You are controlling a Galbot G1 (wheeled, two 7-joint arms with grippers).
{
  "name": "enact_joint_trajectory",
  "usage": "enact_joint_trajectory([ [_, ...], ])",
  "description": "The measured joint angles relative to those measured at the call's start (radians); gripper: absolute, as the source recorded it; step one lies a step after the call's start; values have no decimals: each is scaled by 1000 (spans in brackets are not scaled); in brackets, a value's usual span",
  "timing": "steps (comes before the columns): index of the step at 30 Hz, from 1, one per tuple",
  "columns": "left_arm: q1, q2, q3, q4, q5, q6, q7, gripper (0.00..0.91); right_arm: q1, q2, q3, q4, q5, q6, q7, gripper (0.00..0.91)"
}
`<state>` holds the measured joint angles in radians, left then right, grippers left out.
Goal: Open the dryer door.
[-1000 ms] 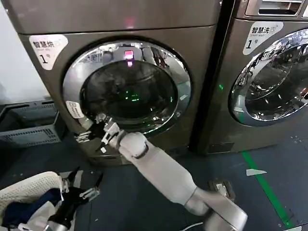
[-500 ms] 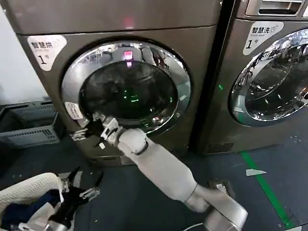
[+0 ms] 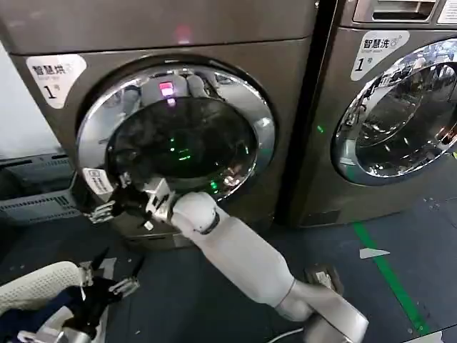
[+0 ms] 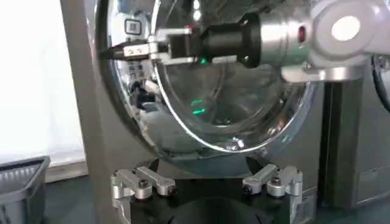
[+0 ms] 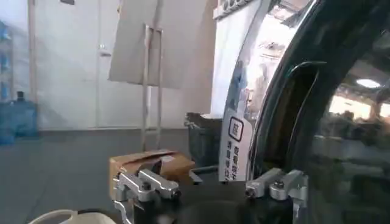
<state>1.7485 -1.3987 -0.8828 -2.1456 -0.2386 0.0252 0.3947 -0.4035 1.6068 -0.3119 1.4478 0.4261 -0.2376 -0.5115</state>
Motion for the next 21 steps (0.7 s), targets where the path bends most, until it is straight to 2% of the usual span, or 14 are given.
enact_joint_trajectory([
  [6, -16, 7, -62, 16, -3, 26, 19, 907, -8, 0, 14, 16, 45, -3, -54, 907],
  [13, -55, 36, -157, 39, -69, 73, 15, 907, -18, -44, 20, 38, 51, 1, -93, 907],
  [21, -101, 71, -224, 60, -111, 99, 8, 907, -24, -73, 50, 50, 76, -37, -195, 907],
])
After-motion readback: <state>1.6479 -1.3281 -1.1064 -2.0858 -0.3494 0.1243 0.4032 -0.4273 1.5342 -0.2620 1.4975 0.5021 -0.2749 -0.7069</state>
